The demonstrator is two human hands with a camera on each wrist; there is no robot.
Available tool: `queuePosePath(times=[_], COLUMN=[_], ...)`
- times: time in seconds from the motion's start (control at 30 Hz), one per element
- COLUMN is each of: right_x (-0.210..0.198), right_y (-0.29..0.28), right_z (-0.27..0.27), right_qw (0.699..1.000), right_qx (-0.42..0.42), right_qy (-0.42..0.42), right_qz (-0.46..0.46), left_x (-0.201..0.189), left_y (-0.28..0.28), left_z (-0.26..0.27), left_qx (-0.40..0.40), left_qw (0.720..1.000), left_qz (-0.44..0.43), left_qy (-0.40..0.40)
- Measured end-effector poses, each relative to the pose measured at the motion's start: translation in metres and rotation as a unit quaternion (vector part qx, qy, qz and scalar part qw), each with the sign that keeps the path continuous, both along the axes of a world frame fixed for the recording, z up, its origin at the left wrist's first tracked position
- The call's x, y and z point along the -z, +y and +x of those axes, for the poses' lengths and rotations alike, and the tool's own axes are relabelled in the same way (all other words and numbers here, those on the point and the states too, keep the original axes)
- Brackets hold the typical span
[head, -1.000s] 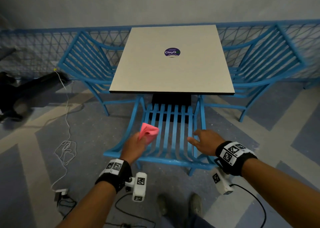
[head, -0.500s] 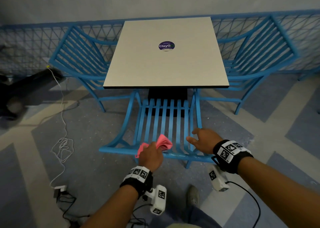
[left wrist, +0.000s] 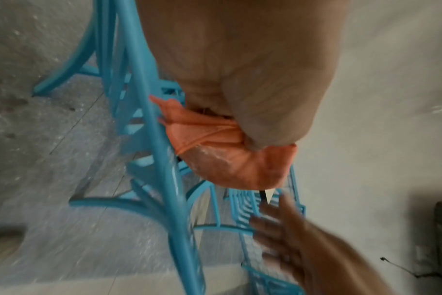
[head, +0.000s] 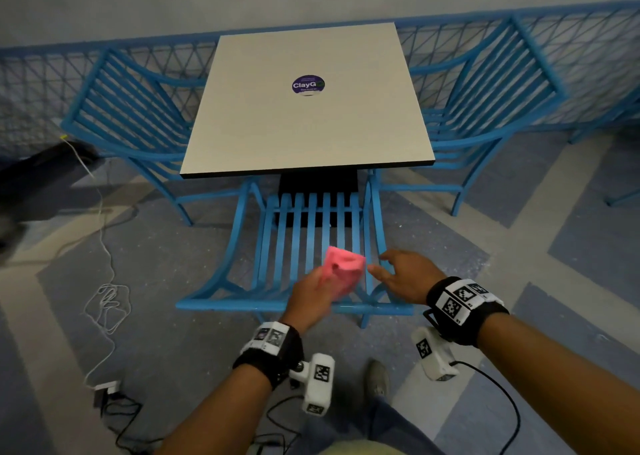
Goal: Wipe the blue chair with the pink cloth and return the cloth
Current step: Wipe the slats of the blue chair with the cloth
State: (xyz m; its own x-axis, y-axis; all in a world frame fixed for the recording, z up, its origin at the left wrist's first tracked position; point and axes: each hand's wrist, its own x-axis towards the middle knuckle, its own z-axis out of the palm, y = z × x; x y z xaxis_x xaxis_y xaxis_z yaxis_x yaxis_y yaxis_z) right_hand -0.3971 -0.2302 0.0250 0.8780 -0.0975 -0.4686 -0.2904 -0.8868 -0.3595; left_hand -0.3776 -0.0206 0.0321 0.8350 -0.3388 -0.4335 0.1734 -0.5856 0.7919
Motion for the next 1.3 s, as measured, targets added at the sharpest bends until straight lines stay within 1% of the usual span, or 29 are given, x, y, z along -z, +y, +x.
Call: queuePosePath(times=[0.07, 0.13, 0.2, 0.27, 0.33, 0.4, 0.43, 0.6, 0.77, 0.83, 0.97, 1.1, 1.23, 1.3], right_x=[0.000, 0.001, 0.004, 0.006, 0.008, 0.009, 0.010, 0.009, 0.006, 0.005, 0.001, -0.004, -0.008, -0.012], right_y=[-0.011, -0.020, -0.026, -0.030, -0.032, -0.035, -0.036, -0.040, -0.043, -0.047, -0.050, -0.050, -0.049, -0.046], right_z=[-0.003, -0.008, -0.012, -0.017, -0.020, -0.023, -0.023, -0.027, -0.029, -0.030, -0.032, -0.030, -0.023, -0.019], right_qw=[1.000, 1.000, 0.999, 0.999, 0.999, 0.999, 0.998, 0.997, 0.992, 0.988, 0.984, 0.983, 0.983, 0.982], right_qx=[0.008, 0.015, 0.021, 0.030, 0.037, 0.043, 0.047, 0.072, 0.118, 0.140, 0.158, 0.162, 0.158, 0.153], right_qy=[0.007, 0.016, 0.026, 0.033, 0.033, 0.031, 0.030, 0.021, -0.040, -0.060, -0.084, -0.087, -0.095, -0.108], right_qz=[-0.001, -0.003, -0.003, -0.003, -0.001, 0.000, 0.000, 0.003, 0.002, -0.003, -0.001, -0.008, -0.004, 0.005], left_x=[-0.003, 0.002, 0.016, 0.034, 0.055, 0.072, 0.078, 0.076, 0.080, 0.074, 0.065, 0.048, 0.031, 0.026], left_y=[0.020, 0.043, 0.063, 0.069, 0.063, 0.050, 0.042, -0.012, -0.060, -0.078, -0.105, -0.124, -0.125, -0.114], left_z=[0.016, 0.032, 0.041, 0.040, 0.030, 0.022, 0.019, 0.003, -0.015, -0.020, -0.032, -0.040, -0.032, -0.021], left_qx=[-0.035, -0.048, -0.012, 0.046, 0.088, 0.109, 0.110, 0.125, 0.144, 0.146, 0.152, 0.153, 0.124, 0.060], left_qw=[0.999, 0.994, 0.989, 0.984, 0.976, 0.963, 0.960, 0.964, 0.973, 0.978, 0.984, 0.986, 0.986, 0.982], left_qz=[0.020, 0.063, 0.119, 0.167, 0.200, 0.245, 0.254, 0.225, 0.176, 0.148, 0.095, 0.042, -0.030, -0.080], left_qy=[-0.035, -0.070, -0.082, -0.050, -0.019, -0.035, -0.044, -0.061, -0.028, -0.020, 0.010, 0.044, 0.104, 0.163])
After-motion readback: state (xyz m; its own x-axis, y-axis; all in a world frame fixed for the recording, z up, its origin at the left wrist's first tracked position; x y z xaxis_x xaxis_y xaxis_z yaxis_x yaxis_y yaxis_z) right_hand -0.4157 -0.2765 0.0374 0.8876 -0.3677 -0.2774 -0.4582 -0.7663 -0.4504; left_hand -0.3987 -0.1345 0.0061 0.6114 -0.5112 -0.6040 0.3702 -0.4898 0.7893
